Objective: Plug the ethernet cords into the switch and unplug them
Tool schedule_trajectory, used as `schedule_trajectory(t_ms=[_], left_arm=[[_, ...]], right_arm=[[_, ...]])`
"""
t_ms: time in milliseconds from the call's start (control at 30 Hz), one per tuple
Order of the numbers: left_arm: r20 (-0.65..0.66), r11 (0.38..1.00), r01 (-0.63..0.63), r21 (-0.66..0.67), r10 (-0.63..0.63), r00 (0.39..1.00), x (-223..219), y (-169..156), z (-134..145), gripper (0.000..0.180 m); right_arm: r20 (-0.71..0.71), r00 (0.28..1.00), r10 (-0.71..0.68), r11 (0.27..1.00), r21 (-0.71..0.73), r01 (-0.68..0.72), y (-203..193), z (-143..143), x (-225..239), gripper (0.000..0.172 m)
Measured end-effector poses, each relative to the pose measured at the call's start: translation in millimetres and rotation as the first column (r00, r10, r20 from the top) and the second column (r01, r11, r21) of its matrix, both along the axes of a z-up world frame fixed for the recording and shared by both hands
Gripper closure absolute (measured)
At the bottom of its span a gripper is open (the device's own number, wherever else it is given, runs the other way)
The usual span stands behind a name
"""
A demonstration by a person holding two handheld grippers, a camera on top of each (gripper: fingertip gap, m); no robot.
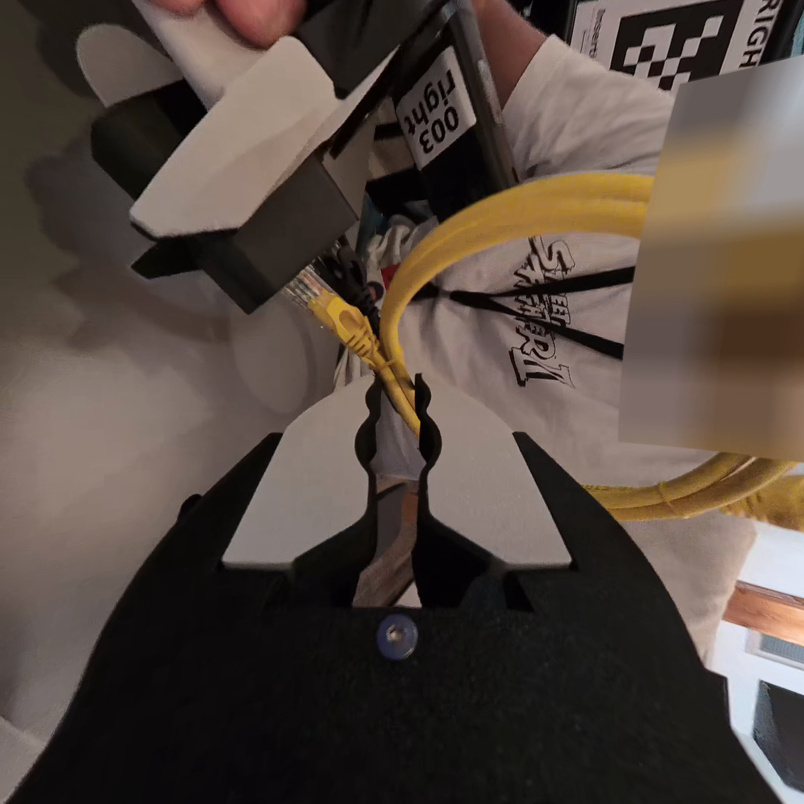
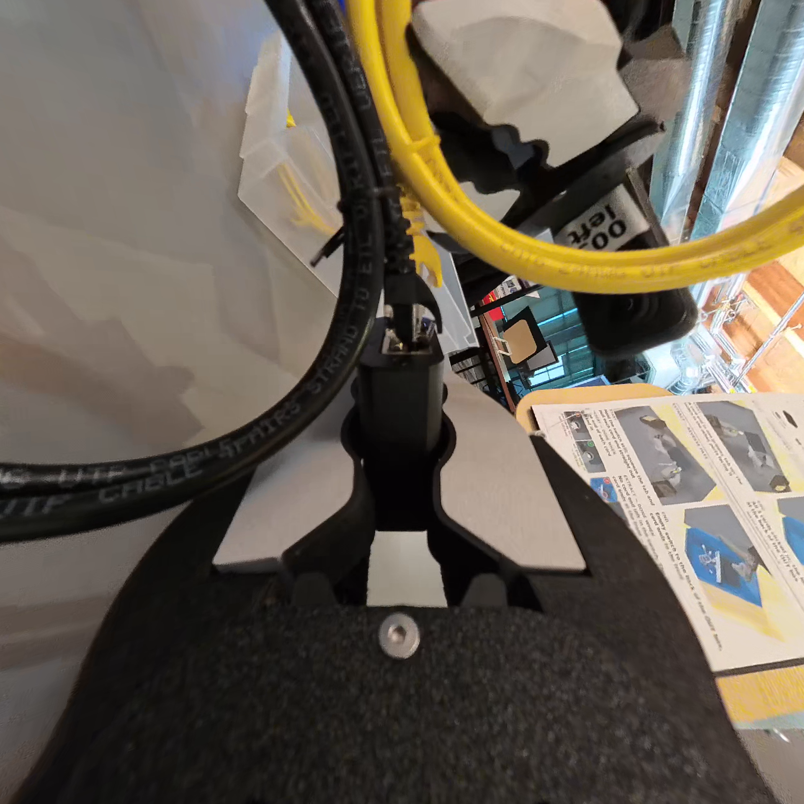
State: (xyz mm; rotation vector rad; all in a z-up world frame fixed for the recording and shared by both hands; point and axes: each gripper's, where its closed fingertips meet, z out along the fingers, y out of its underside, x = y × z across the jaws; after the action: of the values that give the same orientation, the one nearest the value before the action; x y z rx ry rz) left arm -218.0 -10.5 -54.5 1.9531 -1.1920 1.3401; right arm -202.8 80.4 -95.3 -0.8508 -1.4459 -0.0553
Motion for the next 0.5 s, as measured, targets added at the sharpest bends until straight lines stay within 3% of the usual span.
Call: schedule_trajectory(t_ms=[300, 500], left_arm=[[0.169, 0.975, -0.223, 0.003, 0.219, 0.961, 6, 30, 20, 0.156], [0.256, 0.931, -0.358, 0.067, 0.331, 0.908, 1, 48, 13, 0.157]], right_arm=[[-0.060, 0.998, -0.032, 0.993, -0.113, 0.025, 13, 2, 10, 0.147], [-0.053, 0.996, -0.078, 0.990, -0.118, 0.071, 24, 1, 21, 0.147]])
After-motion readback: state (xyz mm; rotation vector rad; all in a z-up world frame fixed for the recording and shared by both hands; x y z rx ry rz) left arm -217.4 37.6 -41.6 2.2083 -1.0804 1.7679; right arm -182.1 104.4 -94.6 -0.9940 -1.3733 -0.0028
